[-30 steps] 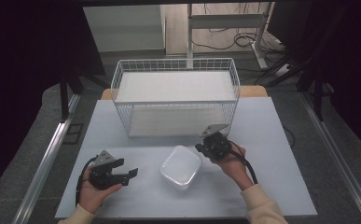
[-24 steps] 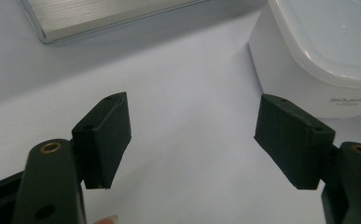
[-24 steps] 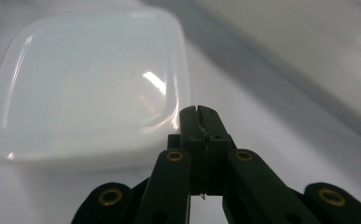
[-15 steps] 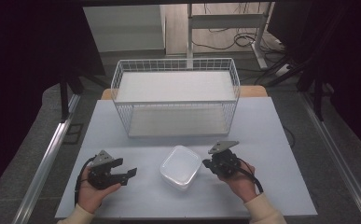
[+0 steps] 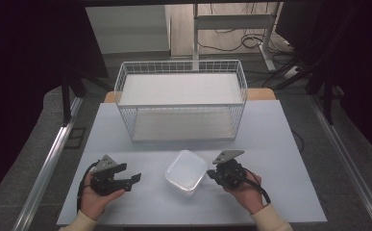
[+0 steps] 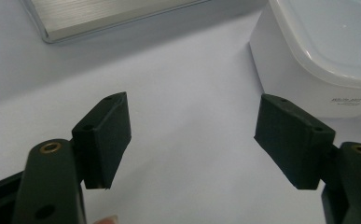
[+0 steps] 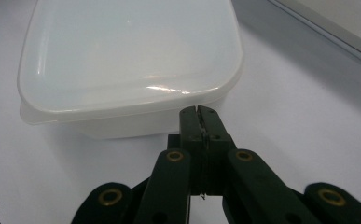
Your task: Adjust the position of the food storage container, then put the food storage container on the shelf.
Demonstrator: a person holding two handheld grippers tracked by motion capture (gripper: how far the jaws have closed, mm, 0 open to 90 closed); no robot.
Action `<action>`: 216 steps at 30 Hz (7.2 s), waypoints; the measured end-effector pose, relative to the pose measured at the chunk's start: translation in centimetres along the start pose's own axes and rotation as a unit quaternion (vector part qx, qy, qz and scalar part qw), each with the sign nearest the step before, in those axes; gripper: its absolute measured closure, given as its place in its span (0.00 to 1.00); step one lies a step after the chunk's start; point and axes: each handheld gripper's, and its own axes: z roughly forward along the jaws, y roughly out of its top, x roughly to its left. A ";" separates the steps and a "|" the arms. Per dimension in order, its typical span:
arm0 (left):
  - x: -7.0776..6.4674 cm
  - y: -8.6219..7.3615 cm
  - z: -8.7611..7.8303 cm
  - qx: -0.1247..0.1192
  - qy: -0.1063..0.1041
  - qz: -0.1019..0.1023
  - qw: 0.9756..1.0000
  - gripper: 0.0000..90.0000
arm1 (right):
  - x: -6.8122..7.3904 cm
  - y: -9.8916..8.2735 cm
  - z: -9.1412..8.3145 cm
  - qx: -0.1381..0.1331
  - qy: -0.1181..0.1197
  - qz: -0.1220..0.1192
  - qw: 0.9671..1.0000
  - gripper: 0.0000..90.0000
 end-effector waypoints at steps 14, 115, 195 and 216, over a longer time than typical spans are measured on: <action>0.0 0.0 0.1 0.003 0.001 0.003 1.000 0.29 | -0.5 1.4 1.6 0.000 -0.002 0.011 1.000 1.00; -2.0 7.3 2.8 0.042 -0.095 -0.104 0.989 0.27 | -2.2 3.1 -0.9 -0.113 0.045 0.162 0.979 0.31; -2.8 5.2 4.0 0.050 -0.174 -0.157 0.971 0.88 | -1.4 1.2 1.0 -0.107 0.154 0.276 0.943 0.89; -4.4 7.0 0.8 -0.001 -0.162 -0.097 0.982 0.88 | -0.2 2.9 -2.5 -0.158 0.124 0.202 0.959 0.89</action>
